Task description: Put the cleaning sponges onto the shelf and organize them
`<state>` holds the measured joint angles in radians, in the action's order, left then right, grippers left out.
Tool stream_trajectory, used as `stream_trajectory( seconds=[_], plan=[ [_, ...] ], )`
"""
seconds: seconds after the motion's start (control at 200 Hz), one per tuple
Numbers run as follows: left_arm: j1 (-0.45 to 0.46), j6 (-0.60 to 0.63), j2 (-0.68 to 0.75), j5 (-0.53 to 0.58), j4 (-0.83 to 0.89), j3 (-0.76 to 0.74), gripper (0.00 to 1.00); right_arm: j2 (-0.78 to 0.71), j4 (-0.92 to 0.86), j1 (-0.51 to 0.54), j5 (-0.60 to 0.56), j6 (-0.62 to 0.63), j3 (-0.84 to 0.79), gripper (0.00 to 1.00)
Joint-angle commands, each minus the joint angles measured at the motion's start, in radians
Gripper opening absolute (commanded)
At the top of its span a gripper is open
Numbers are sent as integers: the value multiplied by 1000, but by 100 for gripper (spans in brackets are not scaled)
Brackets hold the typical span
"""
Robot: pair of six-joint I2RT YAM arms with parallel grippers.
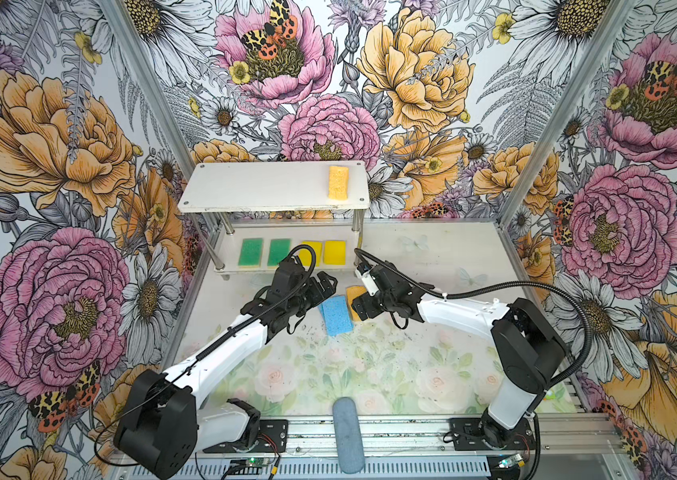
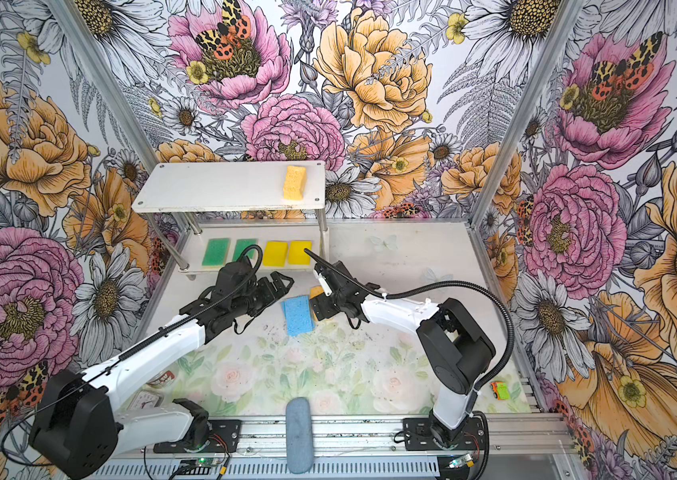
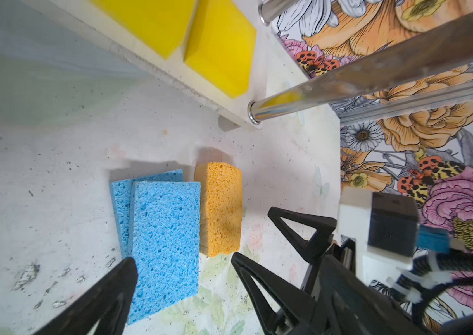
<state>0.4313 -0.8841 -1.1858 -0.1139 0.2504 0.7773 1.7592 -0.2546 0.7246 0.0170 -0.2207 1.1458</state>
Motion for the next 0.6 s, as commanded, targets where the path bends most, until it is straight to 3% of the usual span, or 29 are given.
stream_trajectory(
  seconds=[0.0, 0.235, 0.595],
  plan=[
    [-43, 4, 54, -10, 37, -49, 99, 46, -39, 25, -84, -17, 42, 93],
    [-84, -1, 130, -23, 51, -100, 99, 83, -76, 52, -152, -14, 75, 93],
    [-91, -1, 123, -32, 52, -101, 99, 143, -100, 62, -203, -8, 92, 93]
  ],
)
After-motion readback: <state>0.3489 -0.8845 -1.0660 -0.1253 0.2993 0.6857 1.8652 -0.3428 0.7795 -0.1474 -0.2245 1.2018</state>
